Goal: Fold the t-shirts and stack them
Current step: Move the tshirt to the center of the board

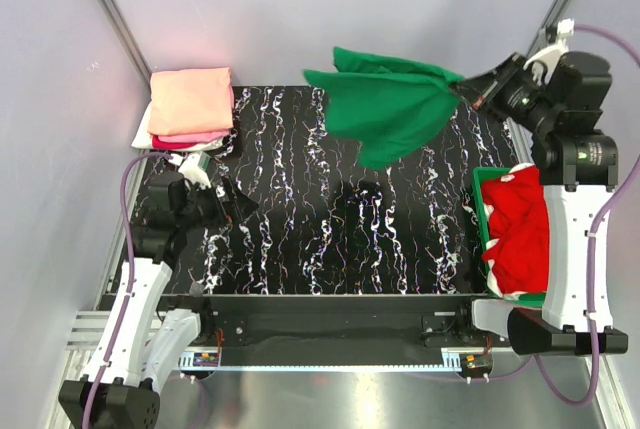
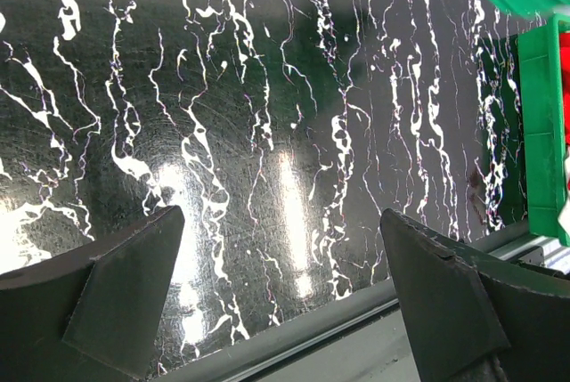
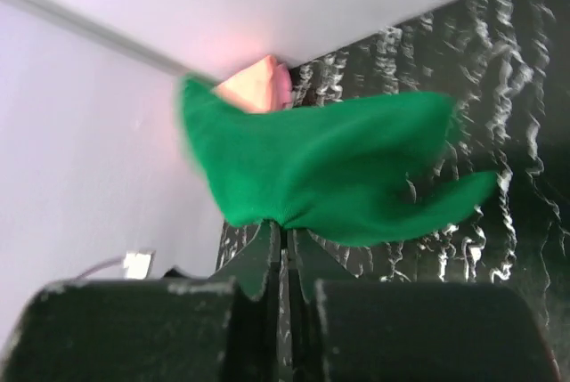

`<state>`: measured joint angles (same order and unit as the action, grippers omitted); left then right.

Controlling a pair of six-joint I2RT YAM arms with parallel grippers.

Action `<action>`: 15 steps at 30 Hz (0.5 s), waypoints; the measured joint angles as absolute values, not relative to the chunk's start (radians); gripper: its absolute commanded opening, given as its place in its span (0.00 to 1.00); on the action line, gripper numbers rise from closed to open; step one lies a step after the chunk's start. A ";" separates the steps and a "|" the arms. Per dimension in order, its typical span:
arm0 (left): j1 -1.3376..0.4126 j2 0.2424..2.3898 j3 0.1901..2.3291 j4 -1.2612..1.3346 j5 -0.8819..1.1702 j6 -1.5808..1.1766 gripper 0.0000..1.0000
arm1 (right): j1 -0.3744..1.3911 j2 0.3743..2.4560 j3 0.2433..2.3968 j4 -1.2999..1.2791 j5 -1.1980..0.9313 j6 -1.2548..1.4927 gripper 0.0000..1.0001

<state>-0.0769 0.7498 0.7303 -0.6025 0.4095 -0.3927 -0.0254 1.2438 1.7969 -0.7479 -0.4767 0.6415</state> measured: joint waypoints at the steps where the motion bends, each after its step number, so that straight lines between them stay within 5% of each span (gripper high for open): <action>1: -0.077 0.748 0.730 -0.603 0.408 -0.393 0.99 | -0.025 1.233 1.754 -0.752 -0.453 0.653 0.27; 3: -0.077 0.743 0.730 -0.603 0.406 -0.393 0.99 | -0.030 1.213 1.602 -0.750 -0.376 0.703 0.65; 4: -0.077 0.741 0.730 -0.603 0.404 -0.393 0.99 | -0.035 1.214 1.517 -0.752 -0.337 0.722 0.99; 10: -0.077 0.739 0.730 -0.604 0.395 -0.393 0.99 | -0.123 1.373 0.968 -0.708 -0.206 0.789 1.00; 15: -0.078 0.734 0.730 -0.604 0.385 -0.402 0.99 | -0.130 1.359 0.895 -0.741 -0.187 0.796 1.00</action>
